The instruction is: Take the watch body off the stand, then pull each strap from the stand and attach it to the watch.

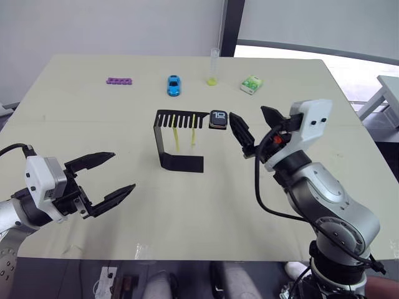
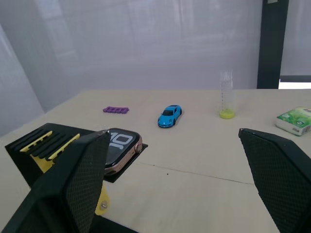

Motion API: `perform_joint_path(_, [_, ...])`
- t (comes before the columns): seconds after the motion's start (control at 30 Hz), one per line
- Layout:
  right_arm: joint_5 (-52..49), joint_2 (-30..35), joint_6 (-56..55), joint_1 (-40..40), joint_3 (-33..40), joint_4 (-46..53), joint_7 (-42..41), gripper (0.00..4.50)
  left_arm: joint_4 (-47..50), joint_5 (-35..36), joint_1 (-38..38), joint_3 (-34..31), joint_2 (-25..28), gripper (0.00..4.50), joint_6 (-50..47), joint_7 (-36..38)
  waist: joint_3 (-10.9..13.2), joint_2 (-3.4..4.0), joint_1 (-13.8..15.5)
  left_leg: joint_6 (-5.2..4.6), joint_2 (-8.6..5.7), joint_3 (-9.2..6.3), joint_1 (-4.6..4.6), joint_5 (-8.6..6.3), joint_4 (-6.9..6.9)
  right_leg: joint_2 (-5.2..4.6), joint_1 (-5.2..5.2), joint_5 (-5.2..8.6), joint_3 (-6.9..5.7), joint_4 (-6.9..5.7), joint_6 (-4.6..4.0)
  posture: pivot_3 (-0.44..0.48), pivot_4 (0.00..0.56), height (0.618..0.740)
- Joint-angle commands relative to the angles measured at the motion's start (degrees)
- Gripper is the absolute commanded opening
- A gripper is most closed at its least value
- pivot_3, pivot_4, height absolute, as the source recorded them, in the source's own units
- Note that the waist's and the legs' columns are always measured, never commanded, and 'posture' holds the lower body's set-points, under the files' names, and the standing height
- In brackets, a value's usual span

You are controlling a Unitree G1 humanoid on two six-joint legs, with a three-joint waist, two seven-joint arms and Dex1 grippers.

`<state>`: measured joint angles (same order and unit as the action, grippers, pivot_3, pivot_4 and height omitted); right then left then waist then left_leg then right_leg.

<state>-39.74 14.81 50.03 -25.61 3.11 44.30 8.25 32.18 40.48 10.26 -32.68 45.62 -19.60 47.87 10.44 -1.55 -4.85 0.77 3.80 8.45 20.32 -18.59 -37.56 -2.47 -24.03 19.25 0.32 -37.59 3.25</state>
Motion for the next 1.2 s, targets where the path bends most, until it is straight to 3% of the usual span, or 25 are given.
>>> perform_joint_path(0.03, [1.8, -1.11, 2.11, -2.3, -1.62, 1.54, 2.66, 4.5, 2.88, 1.3, -0.13, -0.21, -0.54, 4.44, -0.42, -0.98, 0.0, -0.01, 0.04, 0.0, 0.0, -0.01, 0.0, 0.01, 0.0, 0.0, 0.0, 0.0, 0.0, -0.01, 0.0, 0.0, 0.15, 0.74])
perform_joint_path(1.2, [14.87, -11.89, 7.14, -7.61, -9.23, -1.98, 1.82, 4.5, 5.8, 3.59, 1.07, -2.0, 0.16, 4.44, -5.42, -1.07, -0.02, -0.03, -0.18, 0.02, -0.02, -0.01, 0.44, 0.1, -0.01, -0.01, -0.53, 0.01, 0.01, -0.14, -0.01, 0.0, 0.15, 0.74])
